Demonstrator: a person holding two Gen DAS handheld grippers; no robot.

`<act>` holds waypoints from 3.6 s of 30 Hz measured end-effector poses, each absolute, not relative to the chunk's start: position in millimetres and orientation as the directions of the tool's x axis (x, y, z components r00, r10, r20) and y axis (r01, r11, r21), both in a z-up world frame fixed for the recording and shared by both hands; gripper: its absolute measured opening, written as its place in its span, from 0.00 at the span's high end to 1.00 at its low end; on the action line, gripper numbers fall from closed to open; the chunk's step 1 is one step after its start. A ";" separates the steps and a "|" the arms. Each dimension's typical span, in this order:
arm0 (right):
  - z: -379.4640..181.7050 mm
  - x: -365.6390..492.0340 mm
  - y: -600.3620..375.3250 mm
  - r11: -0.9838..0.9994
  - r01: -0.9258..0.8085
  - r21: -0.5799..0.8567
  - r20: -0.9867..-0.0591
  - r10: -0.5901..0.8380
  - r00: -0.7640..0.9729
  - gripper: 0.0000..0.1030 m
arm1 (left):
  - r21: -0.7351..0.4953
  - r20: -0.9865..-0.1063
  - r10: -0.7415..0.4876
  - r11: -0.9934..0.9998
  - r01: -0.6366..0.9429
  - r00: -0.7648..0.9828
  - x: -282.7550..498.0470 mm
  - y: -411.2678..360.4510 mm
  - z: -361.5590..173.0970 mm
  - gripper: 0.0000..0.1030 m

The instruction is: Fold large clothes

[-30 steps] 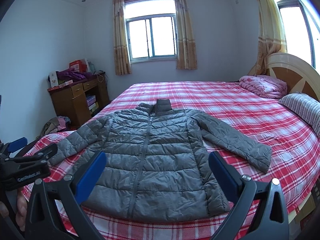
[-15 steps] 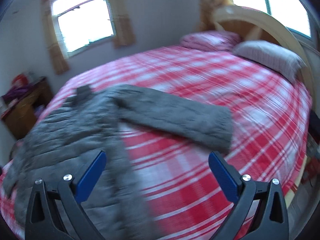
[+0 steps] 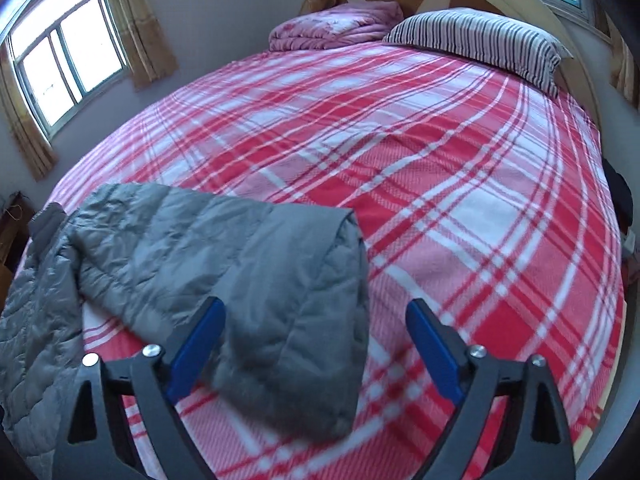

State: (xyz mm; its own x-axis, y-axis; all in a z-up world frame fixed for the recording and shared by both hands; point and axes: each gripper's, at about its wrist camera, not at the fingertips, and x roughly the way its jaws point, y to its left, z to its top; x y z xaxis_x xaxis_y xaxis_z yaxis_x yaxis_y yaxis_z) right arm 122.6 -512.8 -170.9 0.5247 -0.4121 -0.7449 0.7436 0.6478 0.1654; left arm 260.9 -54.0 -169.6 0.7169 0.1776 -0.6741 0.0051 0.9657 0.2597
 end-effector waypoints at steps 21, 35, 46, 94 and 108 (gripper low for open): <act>-60.5 186.8 -431.5 0.847 0.520 -0.113 -0.531 -0.493 0.689 0.83 | 0.195 -0.667 0.149 0.980 -0.021 0.730 288.2 -16.1 -115.5 0.01; -63.8 284.1 -208.6 0.924 0.118 -0.363 -0.435 -0.280 0.856 0.84 | 0.201 -0.661 0.174 0.978 -0.051 0.730 295.8 20.8 -125.5 0.01; -159.0 332.3 -138.6 0.924 -0.020 -0.383 -0.541 -0.206 0.815 0.54 | 0.235 -0.686 0.231 0.968 -0.090 0.690 305.1 55.2 -139.4 0.01; -164.5 221.9 -307.0 0.976 0.173 -0.131 -0.665 -0.216 0.714 0.15 | 0.309 -0.579 0.146 0.950 0.050 0.802 305.3 -86.8 -113.7 0.14; -126.1 360.1 -309.1 0.985 0.141 -0.099 -0.510 -0.172 0.843 0.16 | 0.274 -0.648 0.198 0.962 -0.017 0.735 375.5 -135.1 -168.5 0.11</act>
